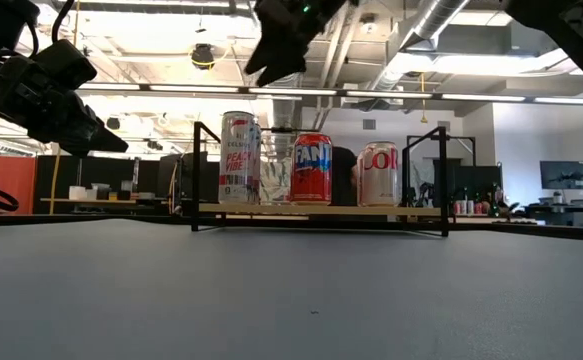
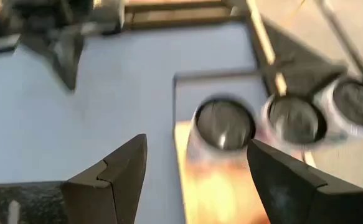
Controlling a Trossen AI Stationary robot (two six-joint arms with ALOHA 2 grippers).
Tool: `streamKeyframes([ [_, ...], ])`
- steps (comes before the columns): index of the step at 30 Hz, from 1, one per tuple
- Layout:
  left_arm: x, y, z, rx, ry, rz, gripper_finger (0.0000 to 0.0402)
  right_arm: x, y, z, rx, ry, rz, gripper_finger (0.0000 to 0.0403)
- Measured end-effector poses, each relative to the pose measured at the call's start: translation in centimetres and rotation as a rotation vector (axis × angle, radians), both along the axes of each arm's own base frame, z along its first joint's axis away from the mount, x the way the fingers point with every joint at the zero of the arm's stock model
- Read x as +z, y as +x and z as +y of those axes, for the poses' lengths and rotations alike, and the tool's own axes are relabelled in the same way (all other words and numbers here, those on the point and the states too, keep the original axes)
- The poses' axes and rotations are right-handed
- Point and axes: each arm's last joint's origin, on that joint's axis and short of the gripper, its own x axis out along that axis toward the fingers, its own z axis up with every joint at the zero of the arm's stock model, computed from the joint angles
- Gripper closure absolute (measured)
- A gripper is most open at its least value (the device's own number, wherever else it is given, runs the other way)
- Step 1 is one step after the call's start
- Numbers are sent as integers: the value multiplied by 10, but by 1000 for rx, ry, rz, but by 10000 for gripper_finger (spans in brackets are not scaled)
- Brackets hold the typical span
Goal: Place canned beverage on shelf
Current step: Put the red-silver soda can on the shelf aligned with the other red-silver soda cans
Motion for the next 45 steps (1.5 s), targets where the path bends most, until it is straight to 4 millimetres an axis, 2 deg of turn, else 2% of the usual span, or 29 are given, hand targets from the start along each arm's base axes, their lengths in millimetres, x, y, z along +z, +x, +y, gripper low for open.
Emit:
streamKeyframes([
  [6, 0, 0, 0, 0, 0, -1, 401, 6, -25, 35, 103, 64, 236, 126],
  [13, 0, 0, 0, 0, 0, 0, 401, 13, -54, 91, 222, 226, 453, 126],
  [17, 0, 0, 0, 0, 0, -1, 401, 9, -59, 144, 349, 335, 493, 127],
  [19, 0, 0, 0, 0, 0, -1, 401, 11, -69, 175, 414, 354, 518, 127],
  [22, 0, 0, 0, 0, 0, -1, 401, 4, -87, 223, 421, 313, 597, 127],
  [27, 0, 0, 0, 0, 0, 0, 401, -5, -124, 293, 347, 232, 673, 127],
  [33, 0, 0, 0, 0, 0, -1, 401, -11, -165, 352, 201, 193, 674, 127],
  [38, 0, 0, 0, 0, 0, 0, 401, -12, -191, 380, 31, 205, 616, 127],
  [45, 0, 0, 0, 0, 0, 0, 401, -12, -217, 402, -312, 366, 543, 127],
])
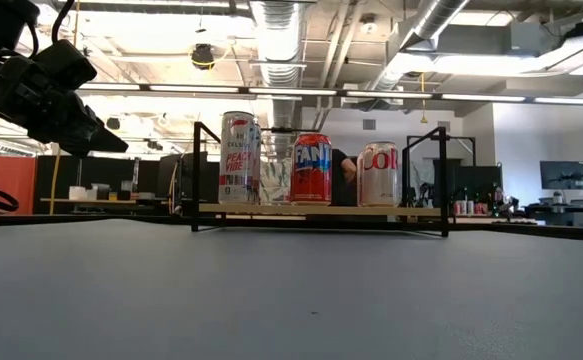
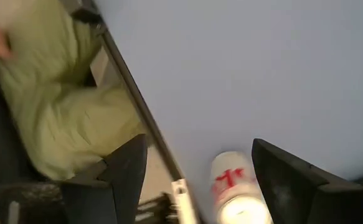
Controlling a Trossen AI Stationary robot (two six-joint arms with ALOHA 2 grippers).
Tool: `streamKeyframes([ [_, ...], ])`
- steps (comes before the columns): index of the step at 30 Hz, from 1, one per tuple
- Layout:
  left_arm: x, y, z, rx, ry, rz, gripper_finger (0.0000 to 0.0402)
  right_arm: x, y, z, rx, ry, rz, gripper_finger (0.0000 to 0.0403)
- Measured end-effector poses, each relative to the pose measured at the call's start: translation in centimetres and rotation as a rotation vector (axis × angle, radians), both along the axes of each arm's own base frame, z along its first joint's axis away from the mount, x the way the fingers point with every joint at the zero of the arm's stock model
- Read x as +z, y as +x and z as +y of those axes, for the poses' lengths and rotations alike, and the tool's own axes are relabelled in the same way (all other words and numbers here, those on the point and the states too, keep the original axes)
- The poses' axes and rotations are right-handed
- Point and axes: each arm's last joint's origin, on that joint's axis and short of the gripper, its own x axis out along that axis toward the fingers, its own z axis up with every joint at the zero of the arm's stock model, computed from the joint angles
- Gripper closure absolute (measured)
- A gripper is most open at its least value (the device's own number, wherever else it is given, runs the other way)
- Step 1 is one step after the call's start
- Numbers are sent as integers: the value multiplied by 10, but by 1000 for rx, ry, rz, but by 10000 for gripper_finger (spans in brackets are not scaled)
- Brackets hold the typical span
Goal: Place canned beverage on shelf
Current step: Put the red-silver soda can on the shelf aligned with the other red-silver soda cans
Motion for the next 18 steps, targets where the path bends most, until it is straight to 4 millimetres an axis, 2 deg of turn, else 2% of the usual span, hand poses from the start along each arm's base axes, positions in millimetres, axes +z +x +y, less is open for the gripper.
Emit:
streamKeyframes([
  [5, 0, 0, 0, 0, 0, 0, 401, -9, -12, 11, -211, 35, 44, 127],
  [9, 0, 0, 0, 0, 0, 0, 401, -30, -21, 16, -350, 41, 192, 127],
  [13, 0, 0, 0, 0, 0, 0, 401, -48, -28, 17, -422, 44, 390, 127],
  [18, 0, 0, 0, 0, 0, 0, 401, -55, -23, 12, -454, 39, 440, 127],
])
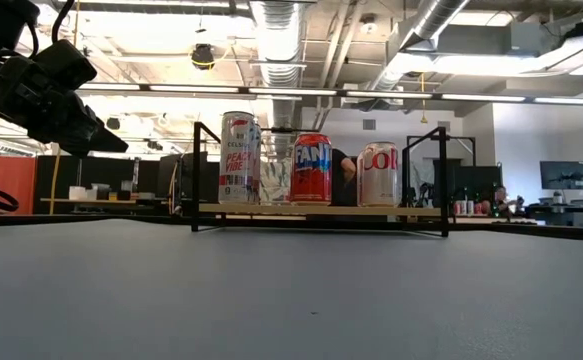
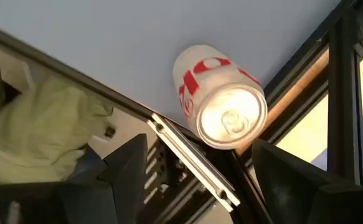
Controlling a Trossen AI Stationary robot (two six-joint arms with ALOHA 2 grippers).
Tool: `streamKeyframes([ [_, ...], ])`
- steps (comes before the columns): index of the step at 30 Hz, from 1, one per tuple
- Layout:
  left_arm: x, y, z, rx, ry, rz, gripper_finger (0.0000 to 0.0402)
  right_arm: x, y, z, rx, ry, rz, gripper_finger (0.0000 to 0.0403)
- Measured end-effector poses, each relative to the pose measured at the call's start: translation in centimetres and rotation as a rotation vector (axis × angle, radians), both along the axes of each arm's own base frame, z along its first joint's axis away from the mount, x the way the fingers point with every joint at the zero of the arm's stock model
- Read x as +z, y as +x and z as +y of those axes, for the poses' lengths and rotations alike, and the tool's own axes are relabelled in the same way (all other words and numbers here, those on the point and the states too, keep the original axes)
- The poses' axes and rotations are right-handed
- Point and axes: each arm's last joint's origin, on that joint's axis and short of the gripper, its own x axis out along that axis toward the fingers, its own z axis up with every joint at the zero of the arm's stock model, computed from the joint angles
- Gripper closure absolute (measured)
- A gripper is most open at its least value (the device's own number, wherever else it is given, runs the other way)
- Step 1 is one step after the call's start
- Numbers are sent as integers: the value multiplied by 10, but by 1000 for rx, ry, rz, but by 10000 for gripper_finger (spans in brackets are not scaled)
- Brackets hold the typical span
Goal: Place canned beverage on shelf
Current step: Put the red-silver soda can on the shelf aligned with the other red-silver soda cans
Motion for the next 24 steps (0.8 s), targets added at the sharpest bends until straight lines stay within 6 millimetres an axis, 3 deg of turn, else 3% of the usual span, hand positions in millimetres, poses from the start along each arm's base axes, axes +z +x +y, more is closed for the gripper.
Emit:
streamKeyframes([
  [8, 0, 0, 0, 0, 0, 0, 401, -3, 2, -2, -13, -7, 11, 127],
  [24, 0, 0, 0, 0, 0, 0, 401, 4, -21, 3, 35, -23, -45, 127],
])
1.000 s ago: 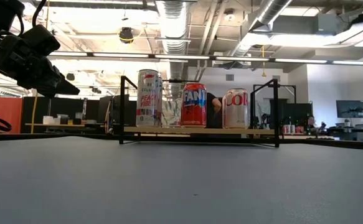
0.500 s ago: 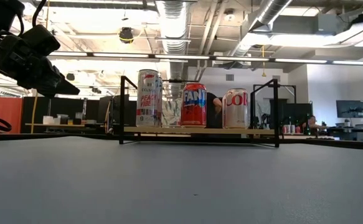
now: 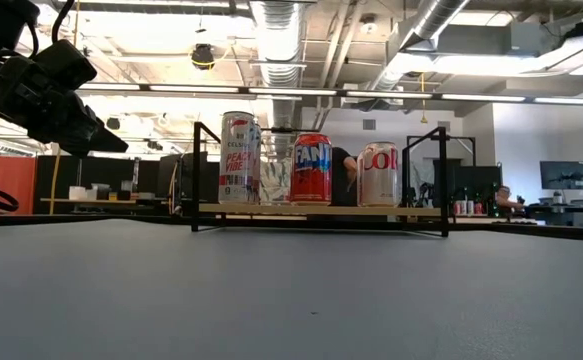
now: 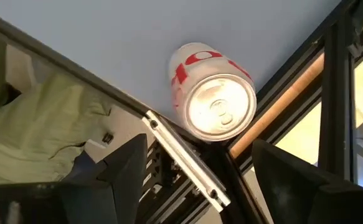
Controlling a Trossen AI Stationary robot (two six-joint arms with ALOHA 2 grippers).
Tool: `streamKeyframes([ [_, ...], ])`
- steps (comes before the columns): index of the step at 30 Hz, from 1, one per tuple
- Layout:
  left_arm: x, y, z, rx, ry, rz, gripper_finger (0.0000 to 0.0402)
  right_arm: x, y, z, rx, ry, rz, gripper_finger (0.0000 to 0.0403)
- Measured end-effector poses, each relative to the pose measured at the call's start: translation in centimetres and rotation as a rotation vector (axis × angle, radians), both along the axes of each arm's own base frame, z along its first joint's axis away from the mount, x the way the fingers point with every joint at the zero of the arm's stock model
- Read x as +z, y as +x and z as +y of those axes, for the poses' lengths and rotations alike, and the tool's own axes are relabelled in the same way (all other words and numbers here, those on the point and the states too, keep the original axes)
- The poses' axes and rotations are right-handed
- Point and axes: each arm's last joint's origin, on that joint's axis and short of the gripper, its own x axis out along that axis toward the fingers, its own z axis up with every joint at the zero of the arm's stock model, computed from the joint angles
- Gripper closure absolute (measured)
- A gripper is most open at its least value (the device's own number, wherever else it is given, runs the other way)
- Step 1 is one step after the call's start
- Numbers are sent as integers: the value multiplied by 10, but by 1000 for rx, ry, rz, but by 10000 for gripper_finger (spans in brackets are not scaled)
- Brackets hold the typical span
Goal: Place canned beverage on shelf
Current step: Put the red-silver soda can on the shelf aligned with the other red-silver soda cans
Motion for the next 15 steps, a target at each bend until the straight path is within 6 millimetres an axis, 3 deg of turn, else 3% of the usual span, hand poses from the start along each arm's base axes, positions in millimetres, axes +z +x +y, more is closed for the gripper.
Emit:
streamKeyframes([
  [8, 0, 0, 0, 0, 0, 0, 401, -20, -17, -31, -96, -14, 130, 127],
  [15, 0, 0, 0, 0, 0, 0, 401, -17, -25, -27, -70, 112, -15, 127],
])
